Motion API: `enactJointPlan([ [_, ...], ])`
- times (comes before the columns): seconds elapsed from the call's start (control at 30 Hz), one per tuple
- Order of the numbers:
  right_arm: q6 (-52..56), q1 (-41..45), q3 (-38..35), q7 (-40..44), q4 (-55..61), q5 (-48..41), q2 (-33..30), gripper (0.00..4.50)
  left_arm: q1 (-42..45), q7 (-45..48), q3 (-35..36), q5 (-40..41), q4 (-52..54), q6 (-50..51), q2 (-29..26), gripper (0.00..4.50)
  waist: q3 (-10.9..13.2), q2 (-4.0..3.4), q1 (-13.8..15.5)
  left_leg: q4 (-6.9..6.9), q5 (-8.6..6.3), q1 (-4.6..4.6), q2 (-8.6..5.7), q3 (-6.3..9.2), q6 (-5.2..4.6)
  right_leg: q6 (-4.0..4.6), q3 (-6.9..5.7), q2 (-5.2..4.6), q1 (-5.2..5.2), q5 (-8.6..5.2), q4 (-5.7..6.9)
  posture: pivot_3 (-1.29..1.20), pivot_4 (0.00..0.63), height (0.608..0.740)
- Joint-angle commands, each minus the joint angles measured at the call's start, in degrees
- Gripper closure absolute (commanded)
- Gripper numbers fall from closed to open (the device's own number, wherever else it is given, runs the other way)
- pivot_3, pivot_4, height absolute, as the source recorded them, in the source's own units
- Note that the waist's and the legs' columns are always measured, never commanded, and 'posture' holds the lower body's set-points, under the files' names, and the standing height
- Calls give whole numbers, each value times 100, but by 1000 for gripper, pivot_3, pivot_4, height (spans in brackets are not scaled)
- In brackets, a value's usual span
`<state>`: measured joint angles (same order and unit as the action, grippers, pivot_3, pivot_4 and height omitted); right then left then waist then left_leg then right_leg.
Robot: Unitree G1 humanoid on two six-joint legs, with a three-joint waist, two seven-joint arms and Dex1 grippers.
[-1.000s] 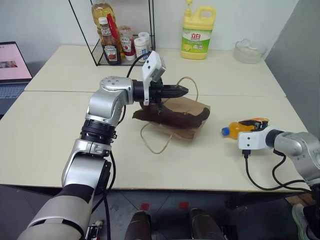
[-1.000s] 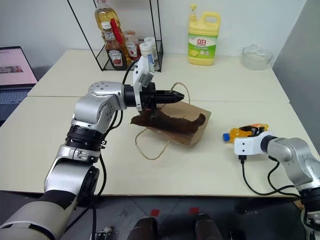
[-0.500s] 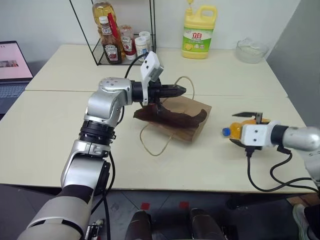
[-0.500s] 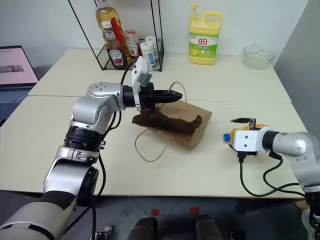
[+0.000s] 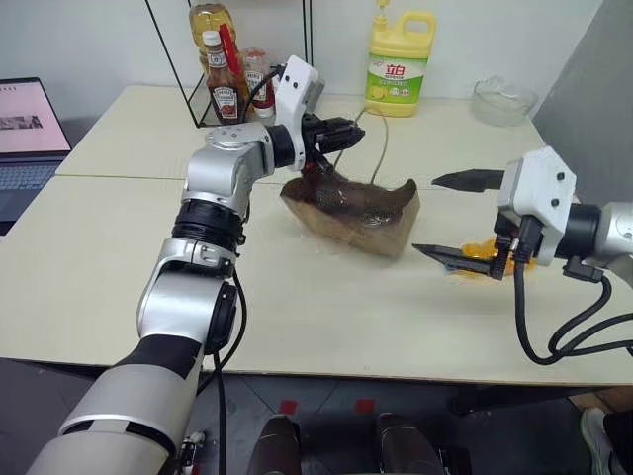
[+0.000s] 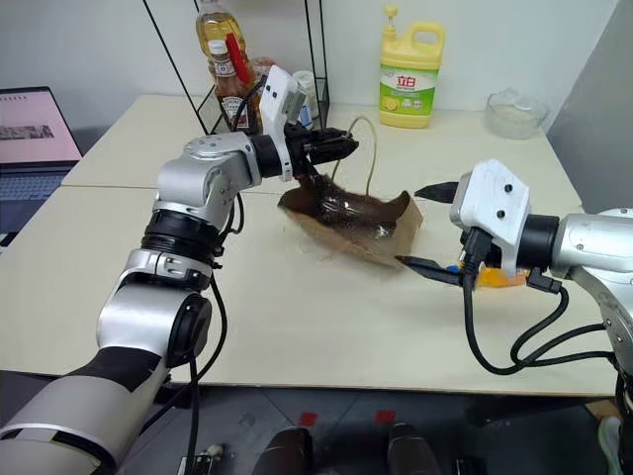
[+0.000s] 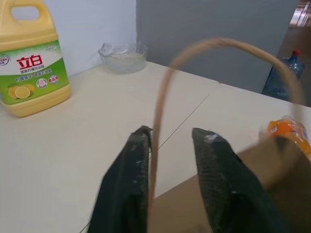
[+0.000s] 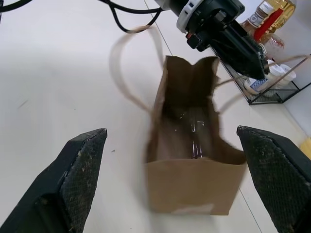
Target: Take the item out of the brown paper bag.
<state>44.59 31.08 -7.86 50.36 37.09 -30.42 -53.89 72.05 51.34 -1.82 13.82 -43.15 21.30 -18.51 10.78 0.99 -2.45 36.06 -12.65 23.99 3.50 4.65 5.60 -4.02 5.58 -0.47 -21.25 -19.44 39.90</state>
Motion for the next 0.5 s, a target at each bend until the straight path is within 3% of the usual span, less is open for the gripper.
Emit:
enactJointPlan([
  [0.03,-15,123,-63,-160,65,-35,-23,0,251,59,36,-107,-13,-335,-17,1822,0,0,1,0,0,1,0,0,0,0,0,0,-1,0,0,0,150,740],
  [0.17,-146,59,-61,-240,-23,74,-40,0,205,221,-94,-406,-57,-1023,-166,547,0,0,2,0,1,2,0,0,2,0,0,0,-2,0,0,0,150,740],
  [0.37,-360,-120,-194,-465,-78,207,20,0,289,174,149,-449,-125,-1768,-359,547,0,0,5,0,2,3,0,-1,3,0,0,0,-4,0,1,0,150,740],
  [0.5,-767,-299,-356,-1089,-80,508,501,0,155,-248,777,8,291,-1661,-413,547,0,0,-1,1,1,4,2,-1,1,0,1,0,-6,0,2,0,150,740],
])
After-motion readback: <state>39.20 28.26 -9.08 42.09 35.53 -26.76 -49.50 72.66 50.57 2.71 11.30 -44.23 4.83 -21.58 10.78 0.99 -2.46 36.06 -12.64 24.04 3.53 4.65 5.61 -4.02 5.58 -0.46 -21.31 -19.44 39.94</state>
